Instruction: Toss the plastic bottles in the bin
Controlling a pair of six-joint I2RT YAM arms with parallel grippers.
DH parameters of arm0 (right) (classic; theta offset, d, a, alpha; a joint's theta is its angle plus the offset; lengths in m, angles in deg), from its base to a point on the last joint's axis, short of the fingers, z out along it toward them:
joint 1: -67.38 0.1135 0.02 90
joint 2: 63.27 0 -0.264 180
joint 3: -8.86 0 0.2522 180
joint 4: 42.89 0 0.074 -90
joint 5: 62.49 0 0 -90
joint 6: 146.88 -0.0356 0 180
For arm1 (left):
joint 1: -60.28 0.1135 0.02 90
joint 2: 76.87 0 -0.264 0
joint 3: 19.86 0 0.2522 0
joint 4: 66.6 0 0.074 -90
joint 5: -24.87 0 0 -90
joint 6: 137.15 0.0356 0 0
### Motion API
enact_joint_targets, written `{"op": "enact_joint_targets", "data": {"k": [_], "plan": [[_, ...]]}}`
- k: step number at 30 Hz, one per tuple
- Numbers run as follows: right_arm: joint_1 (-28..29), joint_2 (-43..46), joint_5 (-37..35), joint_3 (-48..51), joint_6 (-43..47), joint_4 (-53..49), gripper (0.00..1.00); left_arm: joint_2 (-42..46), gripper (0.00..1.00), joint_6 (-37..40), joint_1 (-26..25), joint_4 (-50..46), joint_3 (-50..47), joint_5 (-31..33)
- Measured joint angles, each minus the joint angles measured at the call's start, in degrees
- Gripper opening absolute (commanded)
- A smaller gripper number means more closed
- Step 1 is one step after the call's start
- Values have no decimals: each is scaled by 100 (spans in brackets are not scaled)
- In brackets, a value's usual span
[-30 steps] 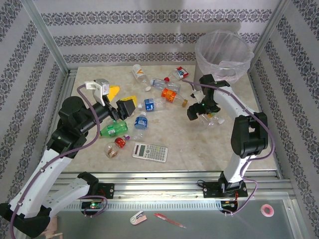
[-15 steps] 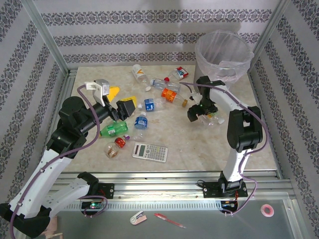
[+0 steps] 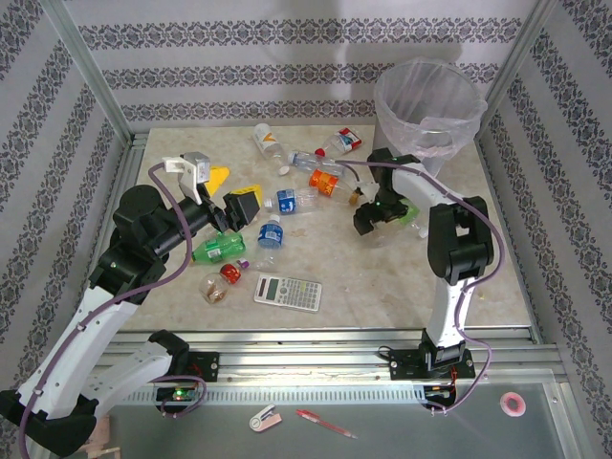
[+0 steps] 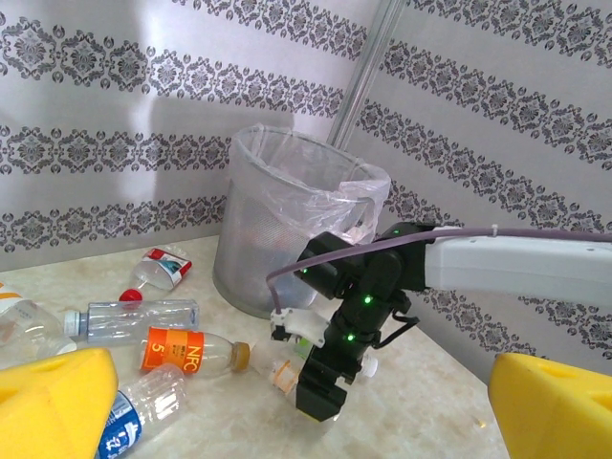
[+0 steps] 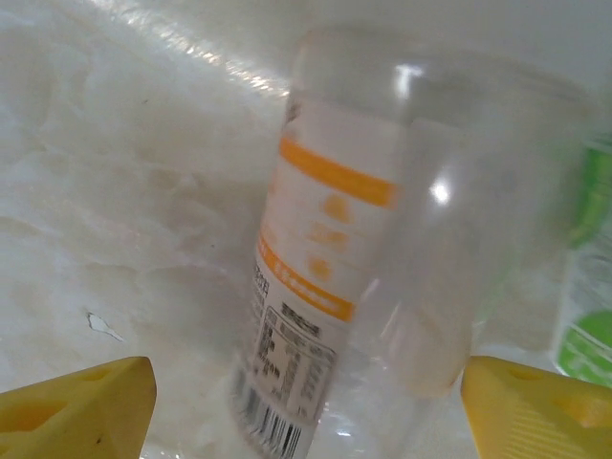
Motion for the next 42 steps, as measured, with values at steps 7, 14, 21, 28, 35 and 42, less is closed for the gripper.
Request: {"op": "enact_joint_targets", "data": {"k": [7, 14, 21, 28, 35, 42], "plan": [[61, -61, 103, 24, -44, 24, 80, 0, 100, 0, 0, 0, 0, 0], [59, -103, 175, 24, -225, 48, 66, -17, 100, 0, 0, 0, 0, 0], [59, -105, 249, 24, -376, 44, 55, -31, 100, 0, 0, 0, 0, 0], [61, -7, 256, 144, -481, 133, 46, -31, 100, 0, 0, 0, 0, 0], [61, 227, 254, 372, -525, 94, 42, -31, 100, 0, 0, 0, 0, 0], [59, 1003, 273, 573, -629, -9, 37, 9, 100, 0, 0, 0, 0, 0]]}}
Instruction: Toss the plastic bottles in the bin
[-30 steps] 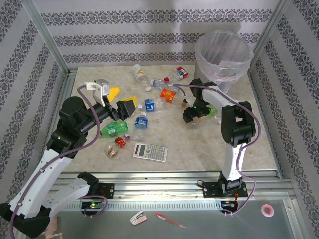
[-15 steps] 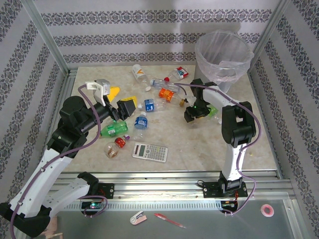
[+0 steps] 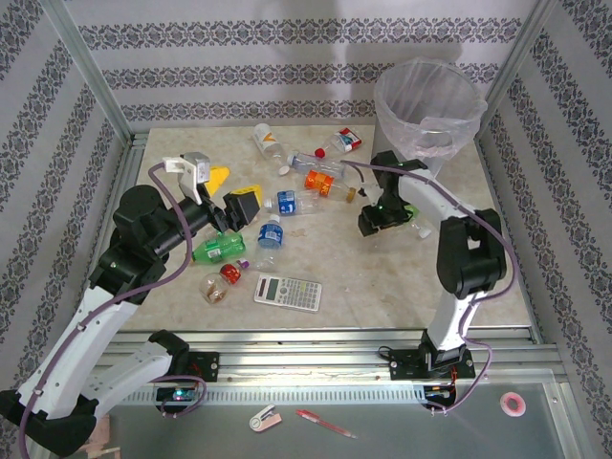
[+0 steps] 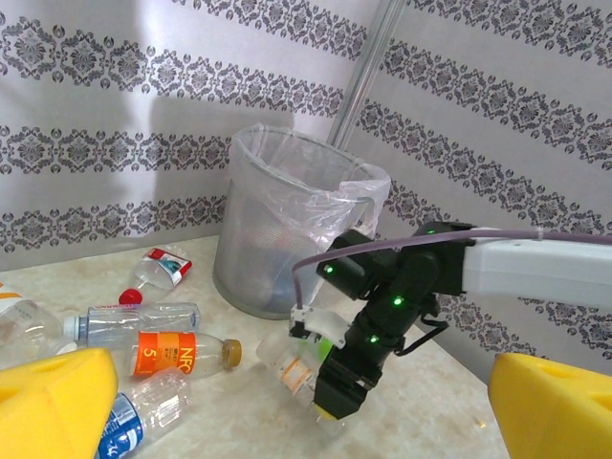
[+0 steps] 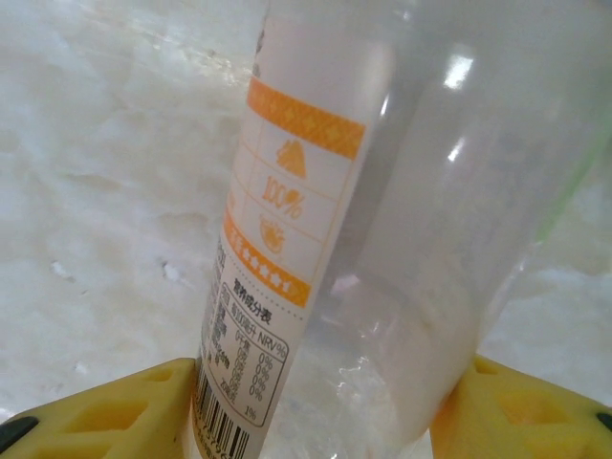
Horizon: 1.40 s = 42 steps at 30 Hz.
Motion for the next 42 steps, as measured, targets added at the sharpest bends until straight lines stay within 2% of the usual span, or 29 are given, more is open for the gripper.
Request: {"op": "enact_joint_targets", "data": {"k": [8, 21, 30, 42], "plan": [[0, 1228, 271, -33, 4, -74, 35, 15, 100, -2, 0, 2, 0, -2], [-85, 2450, 739, -833, -138, 302, 28, 11, 100, -2, 0, 4, -44, -4], [-566, 3364, 1139, -986, -564, 1954, 26, -74, 100, -2, 0, 15, -46, -9], [-837, 3488, 1088, -1043, -737, 4030, 21, -195, 100, -2, -24, 79, -46, -24]]}}
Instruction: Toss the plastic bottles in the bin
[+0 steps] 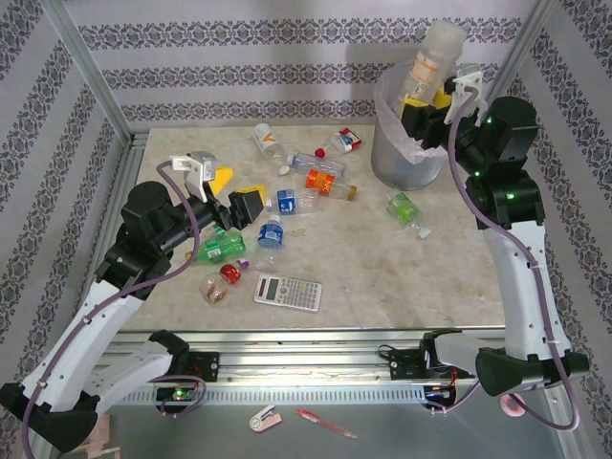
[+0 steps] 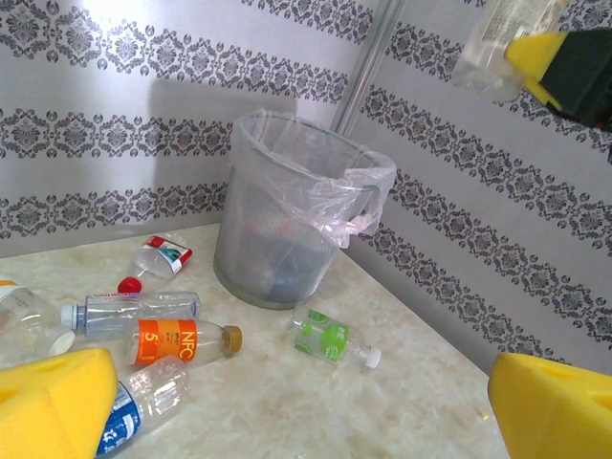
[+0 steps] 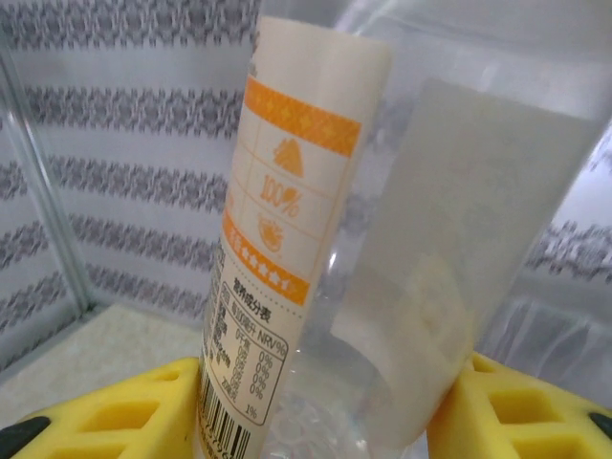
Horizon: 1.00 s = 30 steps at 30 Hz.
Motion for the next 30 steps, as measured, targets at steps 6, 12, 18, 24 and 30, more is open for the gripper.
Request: {"op": "enact_joint_targets", "data": {"k": [6, 12, 18, 24, 30], "plan": [[-33, 168, -313, 162, -13, 1182, 21, -42, 100, 0, -9, 96, 0, 2], [-114, 131, -518, 157, -11, 1685, 21, -142, 100, 0, -9, 101, 2, 2], [-186, -313, -584, -118, 33, 1604, 22, -284, 100, 2, -9, 101, 2, 0], [-472, -1668, -876, -1421, 68, 337, 49, -350, 100, 2, -9, 101, 4, -2], [-782, -3792, -970, -3403, 50, -1932, 74, -361, 100, 7, -9, 96, 81, -22]]}}
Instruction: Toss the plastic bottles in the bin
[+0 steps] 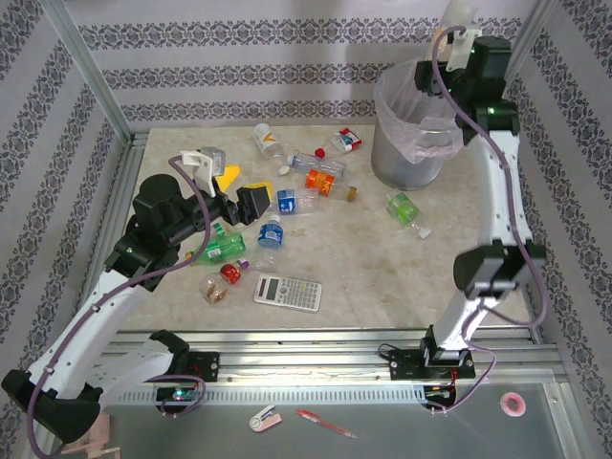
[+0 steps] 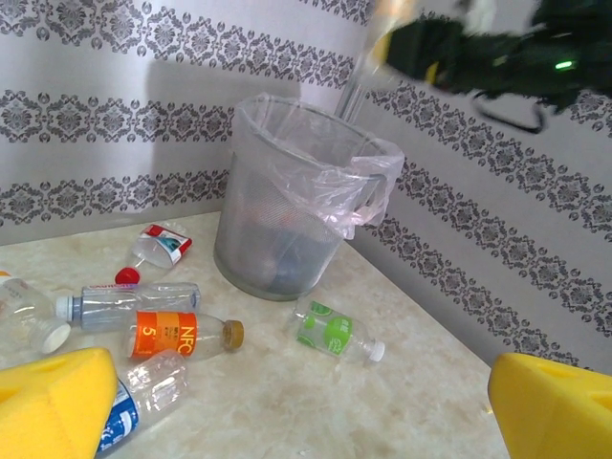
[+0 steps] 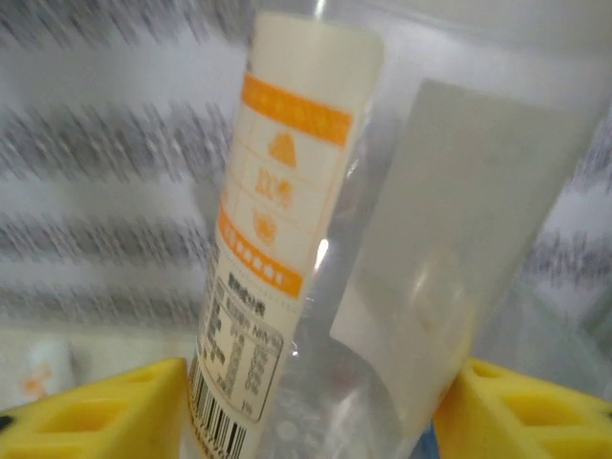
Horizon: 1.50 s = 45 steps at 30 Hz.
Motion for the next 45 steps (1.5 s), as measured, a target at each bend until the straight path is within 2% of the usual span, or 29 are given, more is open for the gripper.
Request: {"op": "enact_joint_targets", "data": {"k": [3, 7, 13, 18, 30, 34, 45], "plan": [[-35, -636, 15, -516, -33, -994, 79, -26, 100, 20, 0, 0, 74, -2], [13, -538, 179, -509, -39, -1648, 86, -24, 100, 24, 0, 0, 85, -4], [57, 629, 531, 55, -48, -1670, 91, -9, 100, 22, 0, 2, 85, -2], [85, 1202, 765, 337, -46, -1703, 91, 7, 100, 22, 0, 2, 85, -4], [236, 1427, 1106, 1851, -42, -1969, 93, 37, 100, 17, -4, 2, 83, -66], [337, 1602, 1095, 2459, -9, -2020, 93, 74, 100, 17, -4, 2, 83, -92], [356, 1681, 780, 3362, 208, -2120, 93, 94, 100, 17, -42, 2, 83, -131]]}}
